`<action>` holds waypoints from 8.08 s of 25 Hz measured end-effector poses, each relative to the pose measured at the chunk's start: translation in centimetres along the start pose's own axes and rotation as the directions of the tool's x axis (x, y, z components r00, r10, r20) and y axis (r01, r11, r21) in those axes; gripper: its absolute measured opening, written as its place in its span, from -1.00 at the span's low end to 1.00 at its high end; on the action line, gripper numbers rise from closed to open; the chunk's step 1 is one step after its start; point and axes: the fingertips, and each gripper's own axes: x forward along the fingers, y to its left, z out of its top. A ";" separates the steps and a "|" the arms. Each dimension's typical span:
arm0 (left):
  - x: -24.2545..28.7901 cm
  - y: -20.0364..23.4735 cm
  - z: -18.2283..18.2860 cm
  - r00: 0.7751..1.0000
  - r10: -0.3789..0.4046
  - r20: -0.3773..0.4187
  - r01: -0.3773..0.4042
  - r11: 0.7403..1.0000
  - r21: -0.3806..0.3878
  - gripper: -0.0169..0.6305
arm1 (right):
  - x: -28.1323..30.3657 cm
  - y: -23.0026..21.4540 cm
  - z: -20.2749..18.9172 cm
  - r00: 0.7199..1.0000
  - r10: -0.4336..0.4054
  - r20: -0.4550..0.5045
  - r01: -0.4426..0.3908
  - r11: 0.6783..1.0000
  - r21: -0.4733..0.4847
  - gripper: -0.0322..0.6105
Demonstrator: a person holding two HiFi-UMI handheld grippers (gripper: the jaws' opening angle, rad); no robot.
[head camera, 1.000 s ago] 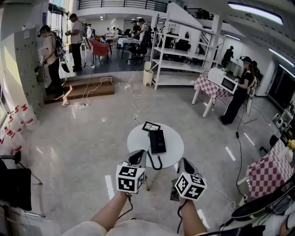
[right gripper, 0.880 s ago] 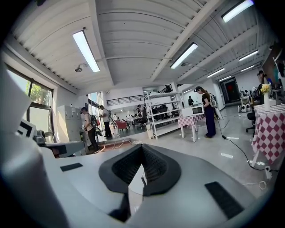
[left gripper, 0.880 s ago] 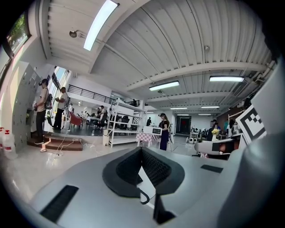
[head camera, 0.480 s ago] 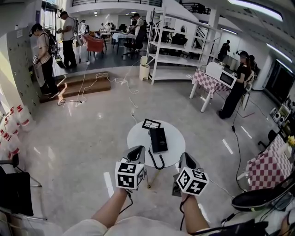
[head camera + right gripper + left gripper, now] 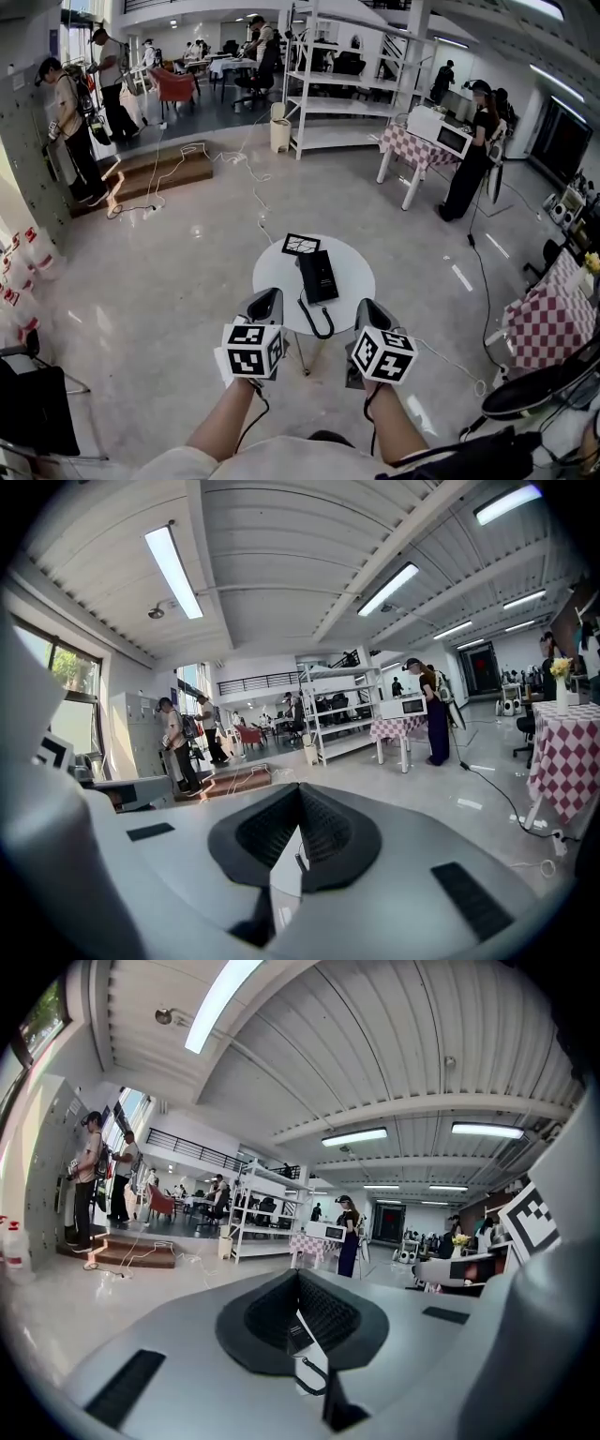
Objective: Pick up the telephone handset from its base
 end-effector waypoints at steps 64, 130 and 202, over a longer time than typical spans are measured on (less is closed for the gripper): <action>22.9 6.1 -3.7 0.958 0.187 -0.216 -0.198 0.980 -0.033 -0.90 | 27.5 -9.0 -0.6 0.962 0.136 -0.236 -0.127 0.990 0.055 -0.83; 26.4 4.3 -25.4 0.839 -0.173 -0.516 -0.070 0.906 -0.418 -0.24 | 26.2 -15.0 -17.1 0.871 -0.018 -0.491 0.053 0.997 0.058 -0.83; 26.0 2.5 -22.7 0.841 -0.319 -0.437 0.034 0.838 -0.545 -0.70 | 25.6 -11.3 -15.8 0.849 0.120 -0.515 -0.076 0.992 0.105 -0.63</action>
